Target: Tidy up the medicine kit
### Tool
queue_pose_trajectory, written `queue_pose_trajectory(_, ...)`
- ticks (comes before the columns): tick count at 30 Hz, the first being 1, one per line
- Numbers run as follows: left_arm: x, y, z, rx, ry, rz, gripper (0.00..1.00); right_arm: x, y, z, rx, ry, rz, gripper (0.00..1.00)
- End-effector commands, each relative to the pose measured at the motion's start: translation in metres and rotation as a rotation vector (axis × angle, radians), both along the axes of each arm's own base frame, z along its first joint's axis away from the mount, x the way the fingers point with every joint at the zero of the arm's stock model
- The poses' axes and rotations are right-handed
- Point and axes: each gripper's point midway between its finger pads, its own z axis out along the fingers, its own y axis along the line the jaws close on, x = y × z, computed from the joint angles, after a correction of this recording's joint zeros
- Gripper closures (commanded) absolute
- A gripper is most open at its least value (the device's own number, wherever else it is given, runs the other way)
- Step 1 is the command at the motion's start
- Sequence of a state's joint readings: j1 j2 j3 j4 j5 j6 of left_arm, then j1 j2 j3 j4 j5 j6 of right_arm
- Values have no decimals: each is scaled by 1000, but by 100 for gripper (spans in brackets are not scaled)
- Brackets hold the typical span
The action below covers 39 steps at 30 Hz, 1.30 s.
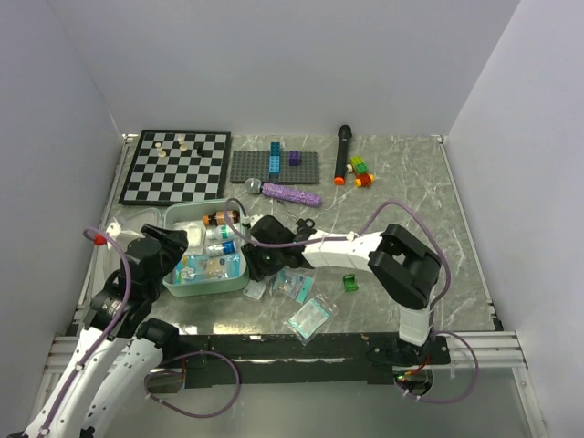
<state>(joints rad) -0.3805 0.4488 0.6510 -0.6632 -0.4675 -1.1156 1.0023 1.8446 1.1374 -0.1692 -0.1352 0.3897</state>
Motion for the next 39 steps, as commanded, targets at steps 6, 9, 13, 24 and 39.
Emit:
queue_pose_trajectory(6, 2, -4, 2, -23, -14, -10, 46, 8, -23, -13, -174, 2, -96, 65)
queue_pose_trajectory(9, 3, -5, 1, -20, -9, -12, 46, 5, -33, -13, -168, 8, -117, 86)
queue_pose_trajectory(13, 4, -6, 1, -23, -16, -16, 46, 14, -48, 2, -149, -37, -163, 100)
queue_pose_trajectory(24, 10, -11, 3, -25, -18, -30, 46, 19, -51, 39, -59, -135, -127, 52)
queue_pose_trajectory(39, 7, -10, -5, -32, -3, -28, 45, 11, -42, -14, -191, -7, -62, 47)
